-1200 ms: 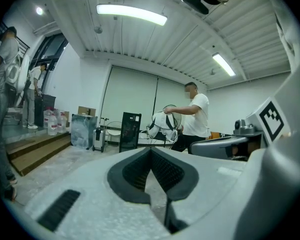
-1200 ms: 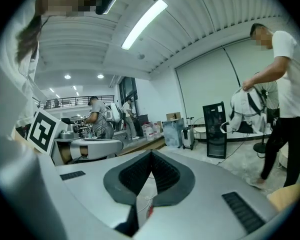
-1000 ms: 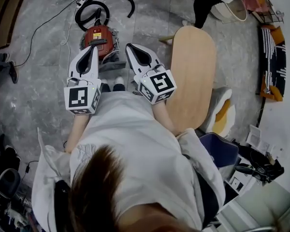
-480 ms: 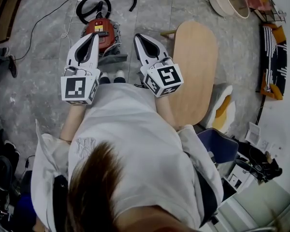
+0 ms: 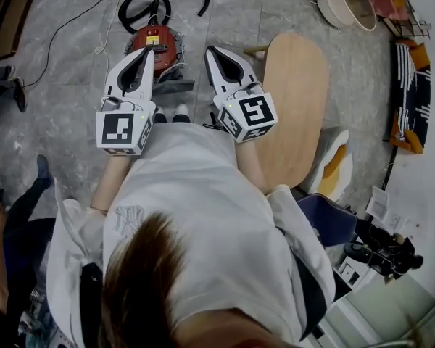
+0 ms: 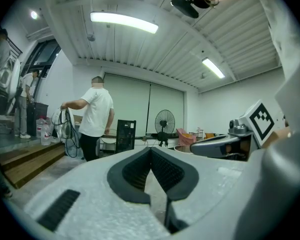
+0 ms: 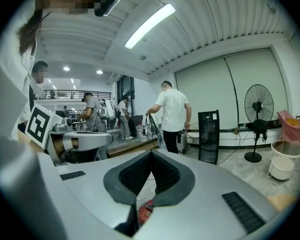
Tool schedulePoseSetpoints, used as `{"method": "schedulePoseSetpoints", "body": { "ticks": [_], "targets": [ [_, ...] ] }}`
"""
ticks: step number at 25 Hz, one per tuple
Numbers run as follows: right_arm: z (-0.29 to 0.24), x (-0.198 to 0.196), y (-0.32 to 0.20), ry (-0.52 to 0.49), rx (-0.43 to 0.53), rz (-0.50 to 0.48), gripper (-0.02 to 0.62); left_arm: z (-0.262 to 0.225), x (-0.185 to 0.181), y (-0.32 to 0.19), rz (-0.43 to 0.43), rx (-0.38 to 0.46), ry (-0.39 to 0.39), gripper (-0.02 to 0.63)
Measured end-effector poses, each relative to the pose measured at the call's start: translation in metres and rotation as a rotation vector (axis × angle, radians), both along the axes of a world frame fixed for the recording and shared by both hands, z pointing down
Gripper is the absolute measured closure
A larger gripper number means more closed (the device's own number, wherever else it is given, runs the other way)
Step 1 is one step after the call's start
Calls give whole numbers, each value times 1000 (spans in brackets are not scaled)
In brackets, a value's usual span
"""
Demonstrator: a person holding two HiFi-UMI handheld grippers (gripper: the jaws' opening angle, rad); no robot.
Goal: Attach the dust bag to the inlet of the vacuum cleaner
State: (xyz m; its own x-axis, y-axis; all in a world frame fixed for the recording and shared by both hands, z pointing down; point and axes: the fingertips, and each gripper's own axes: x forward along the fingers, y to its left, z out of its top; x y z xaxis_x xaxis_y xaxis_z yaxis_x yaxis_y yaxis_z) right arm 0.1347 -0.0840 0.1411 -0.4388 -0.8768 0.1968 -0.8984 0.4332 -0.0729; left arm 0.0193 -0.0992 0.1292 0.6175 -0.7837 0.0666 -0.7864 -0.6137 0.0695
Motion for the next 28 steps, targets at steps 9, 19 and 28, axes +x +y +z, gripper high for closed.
{"method": "schedulePoseSetpoints", "body": {
  "ticks": [9,19,28],
  "targets": [
    [4,-7,-8,0,-6,4,594,3,-4,-7,11,-2,-3,590],
    [5,-17,-18,19,-1,-6,594,7,-13,-17,3,-11,-4,589],
    [4,-17,-20,21,1,-2,594,5,-16,-18,4,-9,2,589]
  ]
}}
